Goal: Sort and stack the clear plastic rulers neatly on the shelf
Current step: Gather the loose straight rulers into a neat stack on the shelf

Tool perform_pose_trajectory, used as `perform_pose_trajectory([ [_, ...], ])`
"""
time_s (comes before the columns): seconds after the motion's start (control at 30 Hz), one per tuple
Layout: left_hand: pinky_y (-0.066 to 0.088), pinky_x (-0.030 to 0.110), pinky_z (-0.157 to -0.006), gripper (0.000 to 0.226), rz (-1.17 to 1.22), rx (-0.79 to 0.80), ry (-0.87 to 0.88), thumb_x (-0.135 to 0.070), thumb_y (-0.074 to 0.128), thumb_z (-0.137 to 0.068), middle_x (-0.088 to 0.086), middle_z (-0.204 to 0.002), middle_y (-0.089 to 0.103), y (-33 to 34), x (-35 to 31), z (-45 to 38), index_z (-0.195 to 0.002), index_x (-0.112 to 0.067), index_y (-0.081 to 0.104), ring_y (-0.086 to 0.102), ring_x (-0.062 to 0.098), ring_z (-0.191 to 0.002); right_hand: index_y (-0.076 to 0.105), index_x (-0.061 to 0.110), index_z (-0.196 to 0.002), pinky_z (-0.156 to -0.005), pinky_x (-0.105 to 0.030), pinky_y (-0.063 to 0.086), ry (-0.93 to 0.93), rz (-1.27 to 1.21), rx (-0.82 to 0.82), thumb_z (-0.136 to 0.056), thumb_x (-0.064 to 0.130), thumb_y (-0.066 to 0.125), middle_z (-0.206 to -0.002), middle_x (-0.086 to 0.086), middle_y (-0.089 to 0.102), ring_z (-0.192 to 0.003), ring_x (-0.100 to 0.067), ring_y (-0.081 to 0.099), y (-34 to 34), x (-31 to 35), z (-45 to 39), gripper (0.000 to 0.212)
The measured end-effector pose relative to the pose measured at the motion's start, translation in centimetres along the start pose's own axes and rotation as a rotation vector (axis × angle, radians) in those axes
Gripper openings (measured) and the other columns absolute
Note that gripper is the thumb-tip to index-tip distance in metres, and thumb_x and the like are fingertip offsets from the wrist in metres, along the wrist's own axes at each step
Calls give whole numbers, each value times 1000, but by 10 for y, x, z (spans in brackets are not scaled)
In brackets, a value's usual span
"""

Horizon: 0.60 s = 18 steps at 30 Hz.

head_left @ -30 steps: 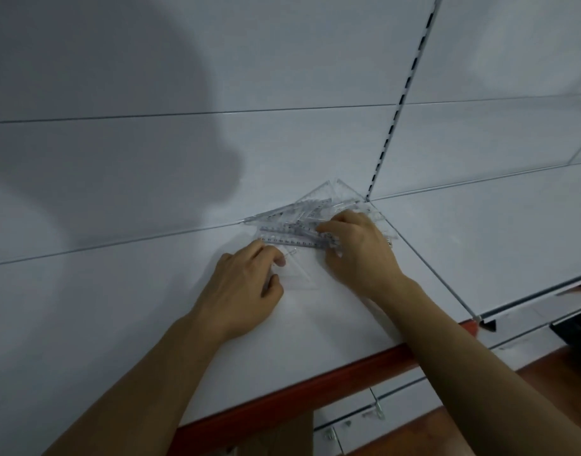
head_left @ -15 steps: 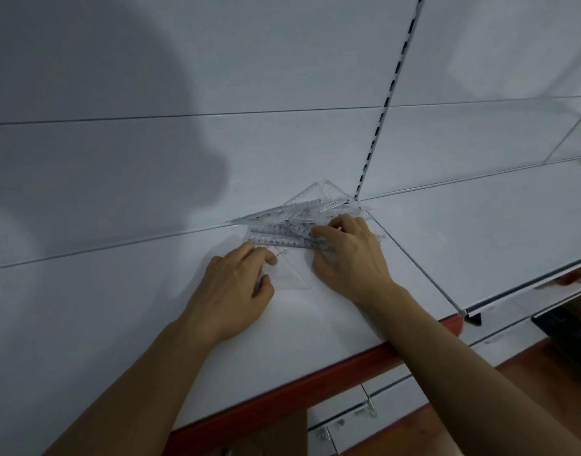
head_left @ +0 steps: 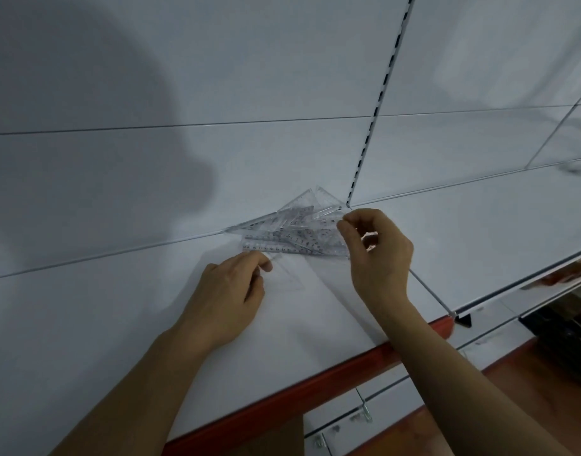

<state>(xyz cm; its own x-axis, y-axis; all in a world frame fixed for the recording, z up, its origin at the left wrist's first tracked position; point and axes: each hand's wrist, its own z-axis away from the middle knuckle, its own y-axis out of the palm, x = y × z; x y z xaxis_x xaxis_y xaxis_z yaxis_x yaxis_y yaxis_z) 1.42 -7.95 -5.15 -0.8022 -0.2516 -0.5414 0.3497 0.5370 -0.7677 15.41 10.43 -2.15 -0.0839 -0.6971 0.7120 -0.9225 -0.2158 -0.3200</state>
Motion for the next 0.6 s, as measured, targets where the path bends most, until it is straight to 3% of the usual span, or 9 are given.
perform_pose_trajectory([
  [0.07, 37, 26, -68, 17, 21, -16, 2, -13, 54, -98, -19, -79, 54, -2, -2, 0, -105, -27, 59, 55, 2, -73, 67, 23, -86, -62, -18, 47, 144, -118, -26, -93, 17, 72, -79, 11, 67, -71, -7, 61, -12, 4, 4, 11],
  [0.2, 43, 12, -69, 17, 82, -54, -11, -15, 54, -99, -20, -95, 61, -3, -12, 4, -106, -29, 58, 59, 3, -83, 65, 21, -87, -59, -20, 45, 212, -172, -77, -95, 18, 69, -75, 9, 64, -68, -7, 56, -38, -1, 8, 10],
  [0.27, 42, 9, -63, 15, 96, -84, -20, -14, 56, -99, -17, -87, 62, -4, -23, 6, -106, -27, 59, 58, 4, -75, 66, 21, -87, -57, -23, 43, 259, -170, -113, -95, 20, 69, -69, 9, 59, -62, -8, 50, -57, -8, 5, 9],
  [0.37, 44, 12, -57, 16, 109, -53, -12, -14, 57, -98, -12, -81, 62, -3, -41, 3, -106, -28, 59, 58, 7, -63, 65, 19, -88, -57, -29, 45, 404, -282, -166, -98, 20, 64, -61, 5, 56, -56, -14, 50, -91, -26, -5, 10],
  [0.5, 47, 27, -48, 21, 199, 21, 11, -18, 51, -100, -11, -90, 66, 15, -80, -16, -106, -38, 54, 52, 19, -49, 63, 8, -95, -64, -33, 52, 581, -452, -159, -102, 14, 56, -68, -4, 68, -64, -23, 65, -138, -57, -15, 11],
  [0.6, 43, 29, -52, 18, 276, 19, 43, -16, 46, -104, -3, -85, 69, 45, -124, -40, -108, -32, 52, 48, 12, -49, 63, 7, -100, -67, -35, 55, 649, -509, -114, -103, 10, 52, -76, -9, 73, -74, -29, 73, -175, -84, -22, 12],
])
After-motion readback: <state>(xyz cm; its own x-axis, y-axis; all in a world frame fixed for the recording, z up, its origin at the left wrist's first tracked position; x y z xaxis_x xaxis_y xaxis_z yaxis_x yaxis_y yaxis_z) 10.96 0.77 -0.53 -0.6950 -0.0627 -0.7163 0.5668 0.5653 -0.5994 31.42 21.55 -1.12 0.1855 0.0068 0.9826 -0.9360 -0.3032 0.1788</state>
